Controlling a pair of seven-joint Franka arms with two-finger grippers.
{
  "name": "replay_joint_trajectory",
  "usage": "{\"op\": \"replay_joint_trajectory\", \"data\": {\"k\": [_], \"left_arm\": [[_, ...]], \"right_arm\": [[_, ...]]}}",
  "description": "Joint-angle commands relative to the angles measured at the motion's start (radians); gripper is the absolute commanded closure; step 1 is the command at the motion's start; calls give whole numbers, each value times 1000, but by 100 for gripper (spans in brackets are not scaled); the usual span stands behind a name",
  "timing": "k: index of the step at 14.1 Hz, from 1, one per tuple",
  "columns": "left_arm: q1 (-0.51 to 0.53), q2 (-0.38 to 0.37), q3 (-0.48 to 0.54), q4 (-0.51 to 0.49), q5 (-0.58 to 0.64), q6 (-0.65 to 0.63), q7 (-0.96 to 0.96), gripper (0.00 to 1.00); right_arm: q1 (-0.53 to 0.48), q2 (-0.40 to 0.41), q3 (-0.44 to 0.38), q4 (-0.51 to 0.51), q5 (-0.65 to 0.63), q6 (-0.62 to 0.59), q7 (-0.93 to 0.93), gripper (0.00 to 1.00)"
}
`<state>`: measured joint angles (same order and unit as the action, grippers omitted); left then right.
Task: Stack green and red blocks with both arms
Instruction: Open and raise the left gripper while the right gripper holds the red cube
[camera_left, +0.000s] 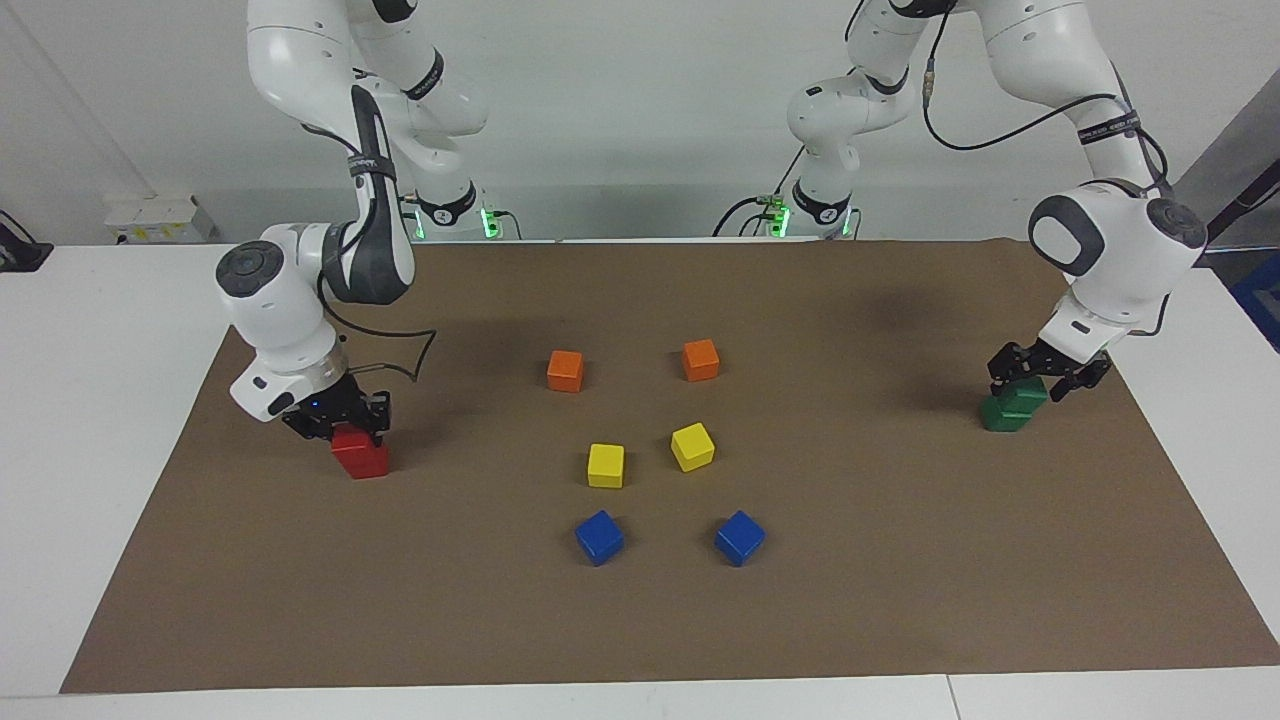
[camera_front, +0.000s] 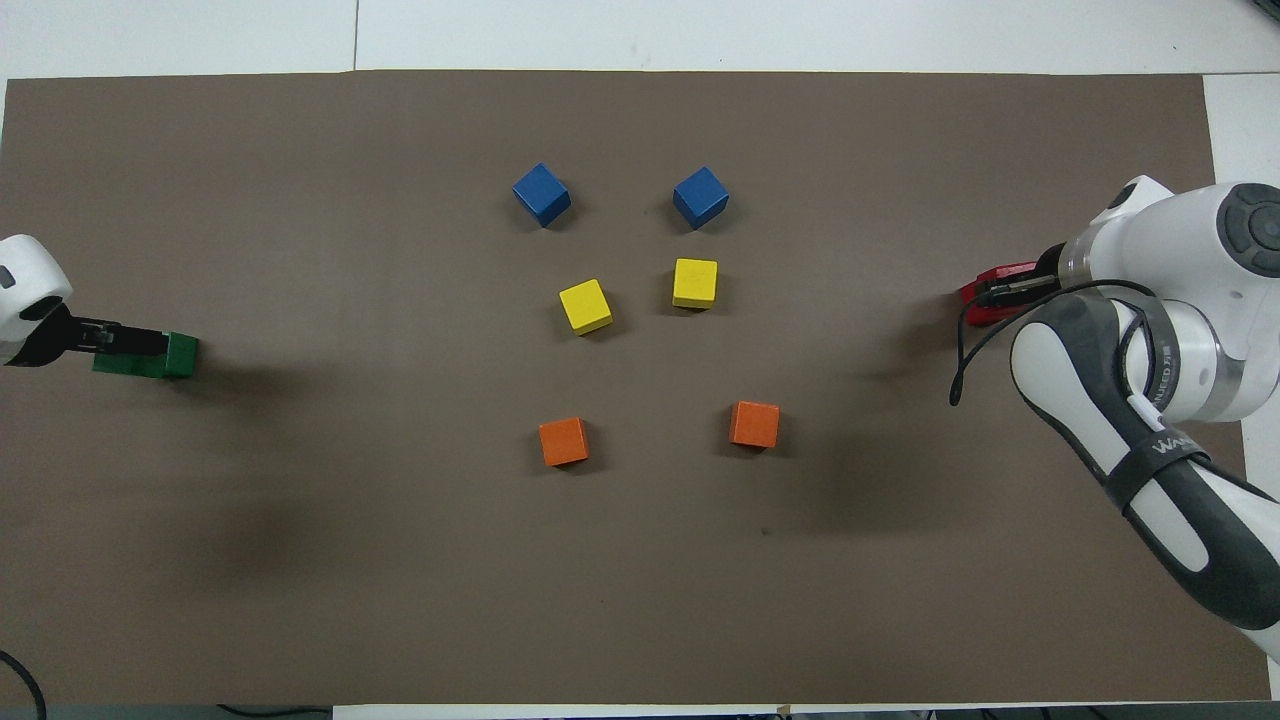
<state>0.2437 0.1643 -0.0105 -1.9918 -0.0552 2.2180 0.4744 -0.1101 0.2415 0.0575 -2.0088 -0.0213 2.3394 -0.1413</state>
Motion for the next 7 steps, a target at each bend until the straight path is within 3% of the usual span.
{"op": "replay_joint_trajectory", "data": {"k": [1,2,7], "left_arm": [[6,-37,-3,88,3,-116,4,0],[3,-55,-3,115,1,-139,1,0],[-40,-112,-14,228,6,-265,-314,0]], "right_arm": [[-8,-2,5,-18,3,40,-27,19],[-8,-2,5,-16,3,40,-27,1],[-11,1,5,-10,-2,37,-27,0]]}}
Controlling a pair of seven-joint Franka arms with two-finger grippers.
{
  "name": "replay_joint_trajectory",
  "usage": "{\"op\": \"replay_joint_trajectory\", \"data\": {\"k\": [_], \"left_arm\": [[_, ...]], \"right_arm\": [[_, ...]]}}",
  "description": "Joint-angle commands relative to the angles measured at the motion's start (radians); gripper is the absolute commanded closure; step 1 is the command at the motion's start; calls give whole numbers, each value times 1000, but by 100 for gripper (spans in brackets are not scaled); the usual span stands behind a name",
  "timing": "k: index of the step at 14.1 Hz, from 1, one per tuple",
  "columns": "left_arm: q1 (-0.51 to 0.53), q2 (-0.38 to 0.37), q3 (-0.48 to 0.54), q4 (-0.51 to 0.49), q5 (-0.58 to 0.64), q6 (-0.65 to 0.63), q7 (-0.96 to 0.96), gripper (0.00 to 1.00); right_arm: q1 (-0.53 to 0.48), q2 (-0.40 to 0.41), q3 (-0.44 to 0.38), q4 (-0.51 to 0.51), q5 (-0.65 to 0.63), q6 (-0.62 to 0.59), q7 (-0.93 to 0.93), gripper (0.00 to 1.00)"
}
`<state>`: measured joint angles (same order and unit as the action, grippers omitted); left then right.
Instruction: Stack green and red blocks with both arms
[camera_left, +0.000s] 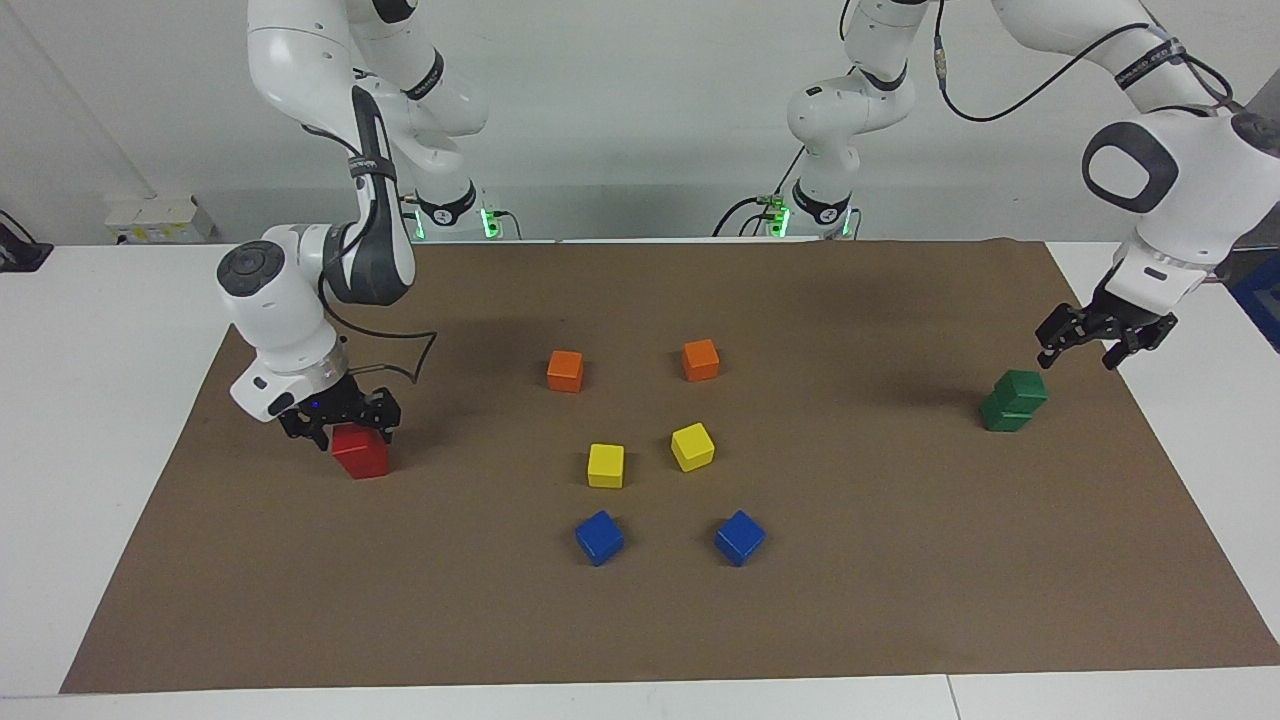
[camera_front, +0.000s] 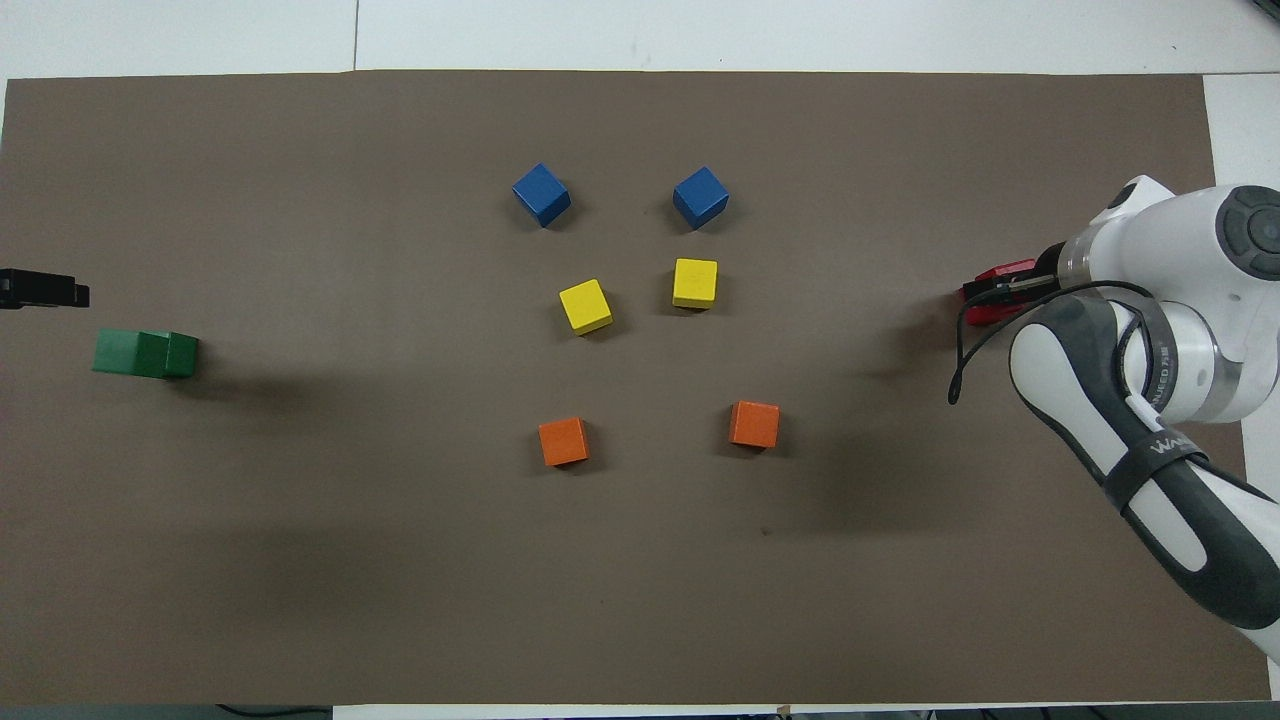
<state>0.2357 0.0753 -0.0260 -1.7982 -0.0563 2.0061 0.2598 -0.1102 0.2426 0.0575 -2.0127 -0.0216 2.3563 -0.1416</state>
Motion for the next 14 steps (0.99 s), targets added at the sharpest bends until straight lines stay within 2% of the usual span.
{"op": "replay_joint_trajectory", "data": {"k": [1,3,5,10,13,14], "left_arm": [[-44,-38,2,43,10,-90,-128,0],[-59,-64,0,65,10,-142,-213,0],[-78,-63,0,126,10,-214,-276,0],[-79,-66,0,192,12,-343,-278,0],[-113,-69,0,241,10,-426,-280,0],[-131,-69,1,261,12,-455,-280,0]], "right_arm": [[-11,0,5,-1,-1,11,-27,0],[-9,-26,7,5,-1,-26,-23,0],[-3,-83,8,31,5,-135,-12,0],[20,-271,13,92,9,-392,-3,0],[24,-371,15,118,9,-582,-3,0],[24,-396,15,120,9,-613,-3,0]]}}
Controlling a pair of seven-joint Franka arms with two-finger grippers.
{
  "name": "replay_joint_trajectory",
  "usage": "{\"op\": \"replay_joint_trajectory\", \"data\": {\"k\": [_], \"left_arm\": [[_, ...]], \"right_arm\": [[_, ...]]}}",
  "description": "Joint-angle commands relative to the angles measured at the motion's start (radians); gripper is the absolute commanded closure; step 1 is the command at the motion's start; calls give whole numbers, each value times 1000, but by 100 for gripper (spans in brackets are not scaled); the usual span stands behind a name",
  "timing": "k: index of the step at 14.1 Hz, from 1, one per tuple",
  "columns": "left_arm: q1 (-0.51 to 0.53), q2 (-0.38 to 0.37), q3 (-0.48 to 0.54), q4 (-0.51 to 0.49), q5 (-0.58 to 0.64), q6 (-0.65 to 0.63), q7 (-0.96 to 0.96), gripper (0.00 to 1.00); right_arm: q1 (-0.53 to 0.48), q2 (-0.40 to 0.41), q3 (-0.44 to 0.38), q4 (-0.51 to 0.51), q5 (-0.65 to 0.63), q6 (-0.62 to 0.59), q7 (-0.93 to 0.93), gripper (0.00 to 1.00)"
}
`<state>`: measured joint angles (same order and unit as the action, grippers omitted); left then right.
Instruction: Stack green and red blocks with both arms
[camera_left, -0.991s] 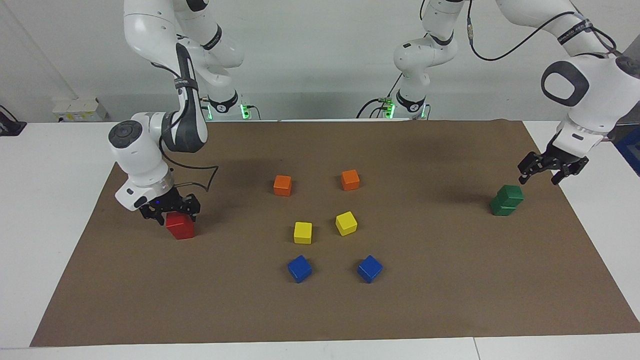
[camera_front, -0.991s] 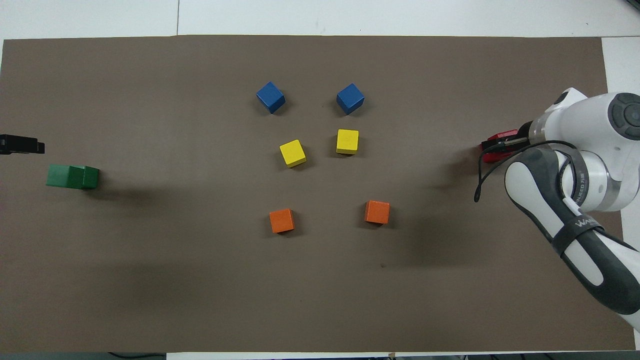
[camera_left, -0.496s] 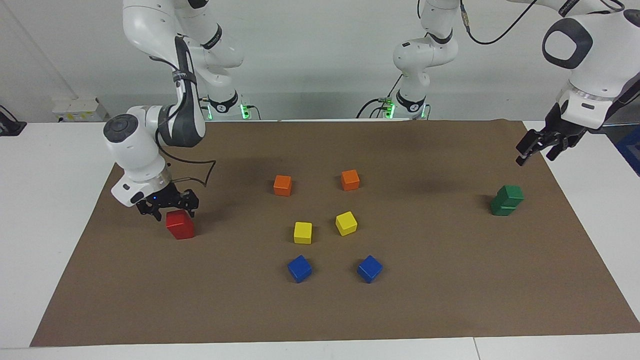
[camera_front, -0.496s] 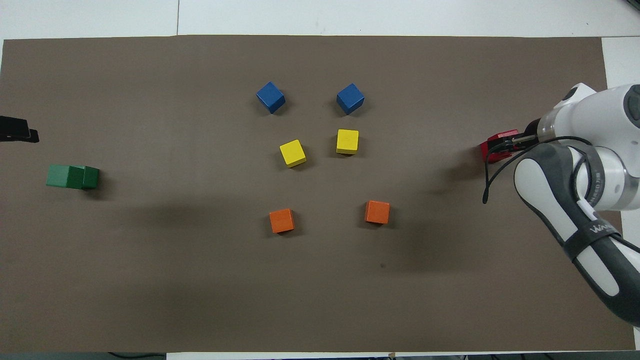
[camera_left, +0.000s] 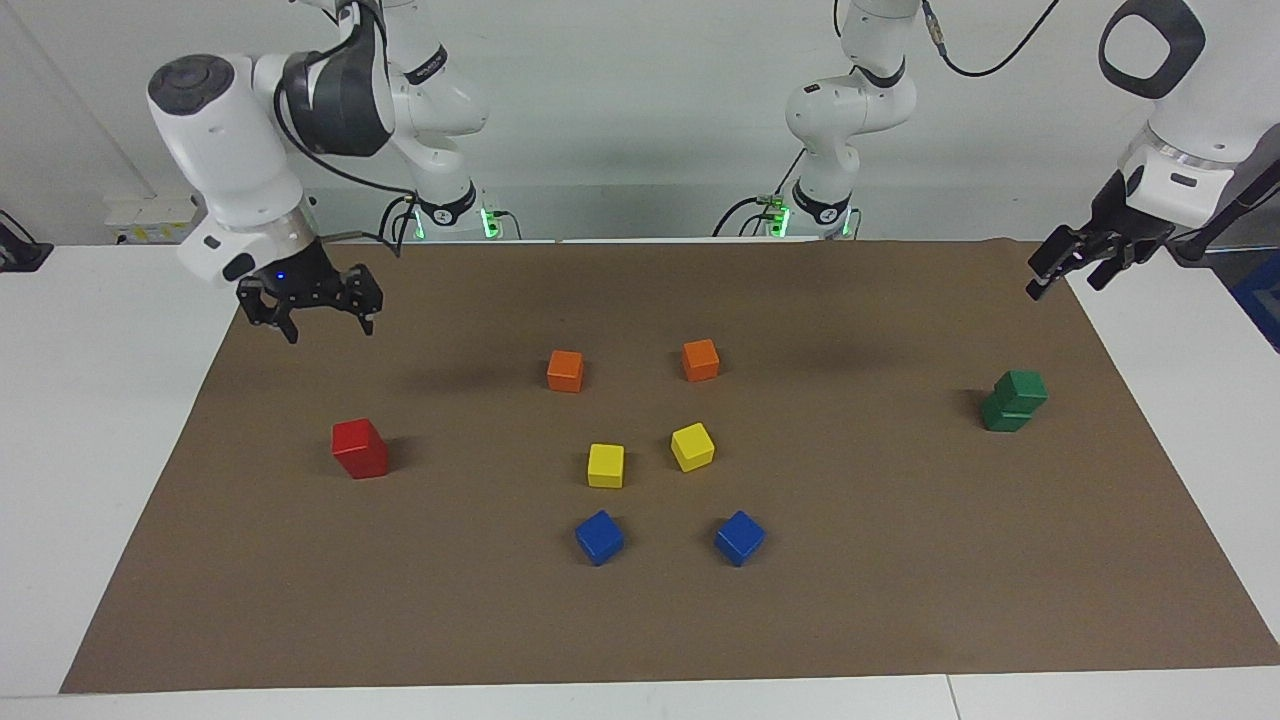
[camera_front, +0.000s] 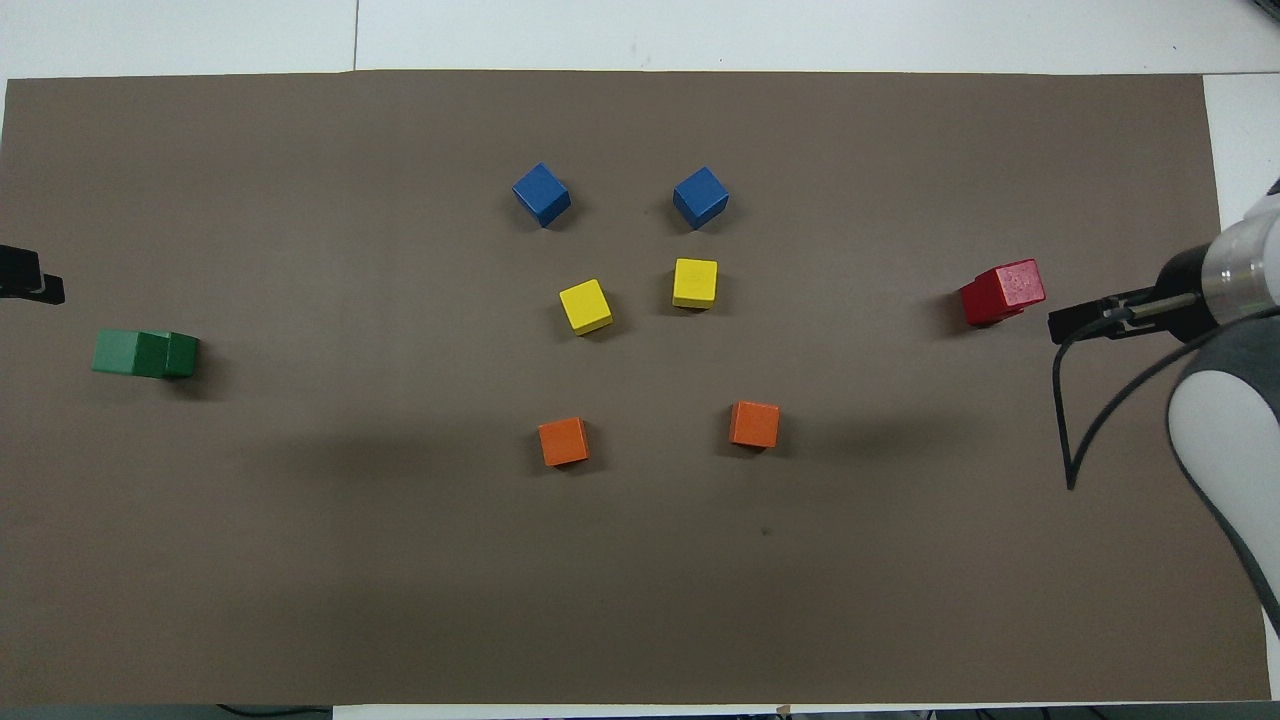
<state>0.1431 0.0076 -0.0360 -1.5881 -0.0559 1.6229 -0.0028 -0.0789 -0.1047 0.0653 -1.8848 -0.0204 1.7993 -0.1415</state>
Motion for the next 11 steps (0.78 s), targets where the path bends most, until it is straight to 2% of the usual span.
{"op": "replay_joint_trajectory", "data": {"k": [1,4,6,11], "left_arm": [[-51,-1,13,53,10,-81,-16,0],[-76,-11,11,40,11,-77,-16,0],[-88,-20,11,19,14,-66,-16,0],[-96,-28,11,-1,50,-21,-11,0]], "right_arm": [[-7,-58,7,4,8,-79,-3,0],[-7,6,7,120,5,-156,-1,0],[-9,88,7,215,7,-201,-1,0],[-5,88,7,222,5,-209,33,0]]}}
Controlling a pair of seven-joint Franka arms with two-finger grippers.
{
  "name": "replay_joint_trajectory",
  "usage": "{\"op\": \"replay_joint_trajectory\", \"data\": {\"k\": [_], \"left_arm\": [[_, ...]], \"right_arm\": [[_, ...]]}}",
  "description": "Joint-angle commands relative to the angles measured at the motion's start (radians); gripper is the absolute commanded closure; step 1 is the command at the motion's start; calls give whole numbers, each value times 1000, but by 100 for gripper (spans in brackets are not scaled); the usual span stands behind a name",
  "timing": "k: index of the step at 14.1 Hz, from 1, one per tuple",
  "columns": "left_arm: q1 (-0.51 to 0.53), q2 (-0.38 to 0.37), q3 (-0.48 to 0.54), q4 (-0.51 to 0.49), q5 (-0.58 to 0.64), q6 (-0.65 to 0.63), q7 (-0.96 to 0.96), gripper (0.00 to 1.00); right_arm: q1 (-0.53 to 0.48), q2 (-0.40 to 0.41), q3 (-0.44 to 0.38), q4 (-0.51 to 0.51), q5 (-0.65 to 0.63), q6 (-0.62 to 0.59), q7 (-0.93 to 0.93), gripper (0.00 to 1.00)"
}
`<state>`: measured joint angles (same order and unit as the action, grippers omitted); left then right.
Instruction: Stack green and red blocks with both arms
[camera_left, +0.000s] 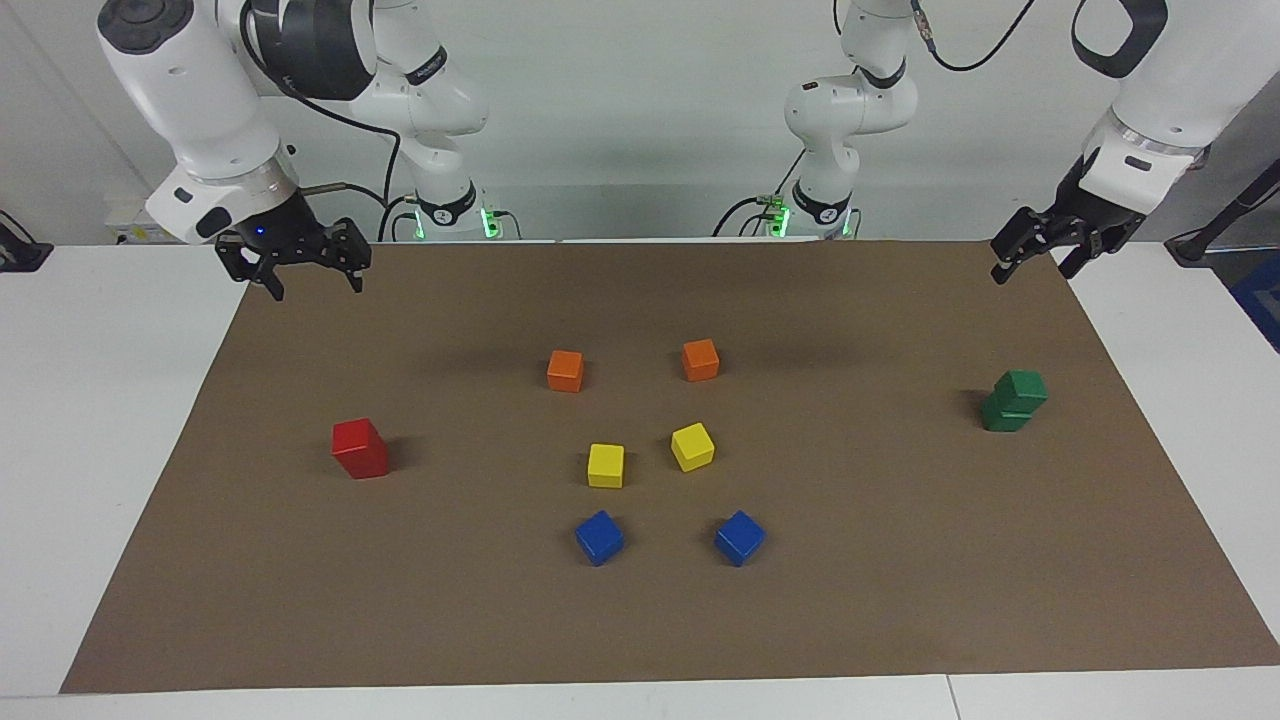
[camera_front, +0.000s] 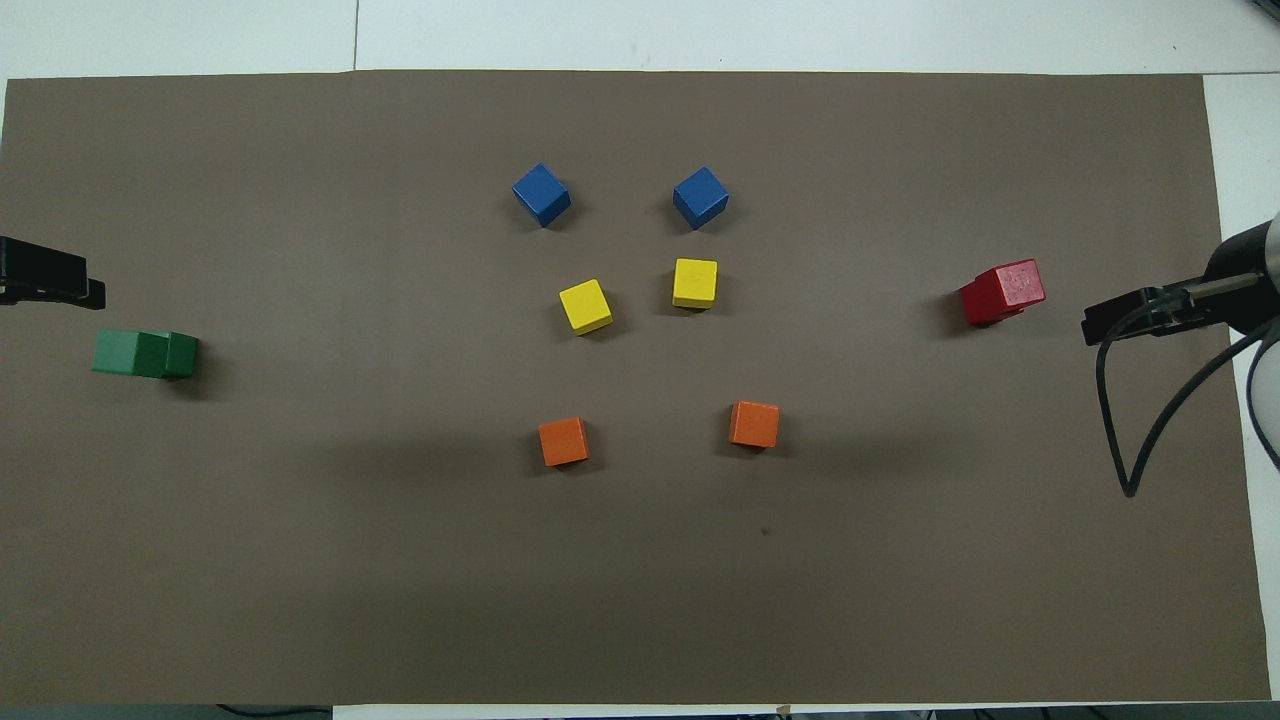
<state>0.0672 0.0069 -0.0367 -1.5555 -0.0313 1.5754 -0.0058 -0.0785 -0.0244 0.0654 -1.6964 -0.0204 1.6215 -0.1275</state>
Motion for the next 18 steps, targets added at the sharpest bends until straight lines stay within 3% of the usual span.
{"op": "replay_joint_trajectory", "data": {"k": [1,18], "left_arm": [[-20,-27,12,-32,25,31,-8,0],[-18,-21,11,-25,61,37,4,0]], "right_arm": [[-6,8,7,35,5,-32,19,0],[-7,3,7,23,11,-37,34,0]]}}
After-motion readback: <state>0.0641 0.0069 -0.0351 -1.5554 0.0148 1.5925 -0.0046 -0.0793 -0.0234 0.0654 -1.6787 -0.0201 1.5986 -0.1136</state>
